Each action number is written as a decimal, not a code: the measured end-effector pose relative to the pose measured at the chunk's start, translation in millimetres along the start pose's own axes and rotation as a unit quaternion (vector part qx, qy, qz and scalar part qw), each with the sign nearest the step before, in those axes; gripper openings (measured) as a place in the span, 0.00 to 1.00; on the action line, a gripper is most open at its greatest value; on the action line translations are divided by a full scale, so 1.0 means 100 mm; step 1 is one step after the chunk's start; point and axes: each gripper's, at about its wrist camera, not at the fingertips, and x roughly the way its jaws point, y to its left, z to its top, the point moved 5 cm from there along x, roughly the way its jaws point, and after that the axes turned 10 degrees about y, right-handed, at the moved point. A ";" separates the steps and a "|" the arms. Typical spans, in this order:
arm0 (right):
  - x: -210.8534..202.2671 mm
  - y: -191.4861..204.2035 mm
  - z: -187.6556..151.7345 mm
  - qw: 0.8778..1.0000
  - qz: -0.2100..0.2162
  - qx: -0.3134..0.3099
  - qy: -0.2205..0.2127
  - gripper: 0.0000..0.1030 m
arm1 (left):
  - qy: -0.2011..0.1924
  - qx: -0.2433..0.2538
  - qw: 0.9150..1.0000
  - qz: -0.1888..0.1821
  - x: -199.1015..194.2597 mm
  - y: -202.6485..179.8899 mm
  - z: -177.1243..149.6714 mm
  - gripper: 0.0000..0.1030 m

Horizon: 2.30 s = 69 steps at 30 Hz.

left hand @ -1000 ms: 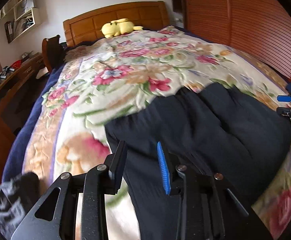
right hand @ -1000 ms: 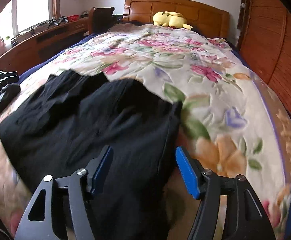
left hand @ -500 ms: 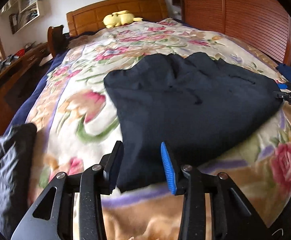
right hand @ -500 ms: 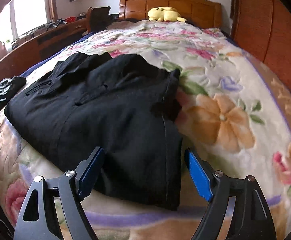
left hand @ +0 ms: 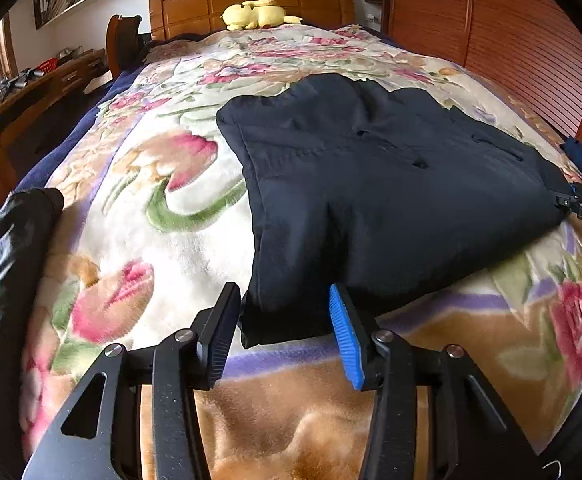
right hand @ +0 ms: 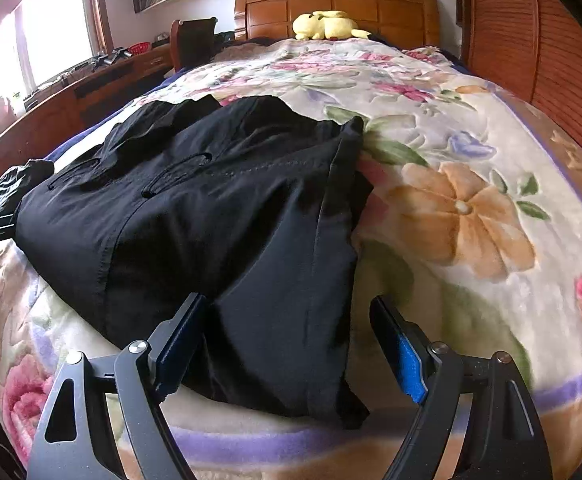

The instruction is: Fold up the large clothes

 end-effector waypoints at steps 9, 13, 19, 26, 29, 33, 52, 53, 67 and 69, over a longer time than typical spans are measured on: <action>0.06 0.00 0.02 1.000 0.006 0.005 0.010 0.83 | 0.011 -0.021 1.000 -0.020 0.10 0.05 -0.05 0.50; 0.08 0.01 0.03 1.000 0.006 0.005 0.012 0.84 | 0.019 -0.022 0.999 -0.018 0.12 0.05 -0.06 0.50; 0.09 0.02 0.02 1.000 0.003 0.004 0.013 0.84 | 0.029 -0.019 0.999 -0.015 0.14 0.04 -0.01 0.50; 0.09 0.02 0.01 1.000 0.001 0.002 0.014 0.84 | 0.033 -0.030 0.999 -0.030 0.16 0.09 -0.01 0.51; 0.09 0.02 0.01 1.000 0.000 0.001 0.014 0.84 | 0.031 -0.026 0.999 -0.026 0.14 0.07 -0.01 0.51; 0.10 0.02 0.01 1.000 -0.001 0.000 0.018 0.84 | 0.035 -0.018 0.998 -0.040 0.13 0.02 0.00 0.31; -0.76 0.26 -0.40 0.998 0.017 -0.065 -0.010 0.14 | -0.049 0.001 0.998 -0.041 -0.83 -0.20 -0.25 0.07; -0.81 0.27 -0.47 0.998 0.020 -0.065 -0.009 0.14 | -0.048 0.001 0.998 -0.044 -0.90 -0.22 -0.34 0.07; -1.43 0.32 -0.96 0.998 0.013 -0.050 0.017 0.19 | -0.019 0.010 1.000 -0.020 -0.95 -0.34 -0.86 0.10; -1.45 0.34 -0.89 0.999 0.009 -0.044 0.017 0.24 | -0.022 0.009 1.000 -0.018 -0.96 -0.33 -0.85 0.12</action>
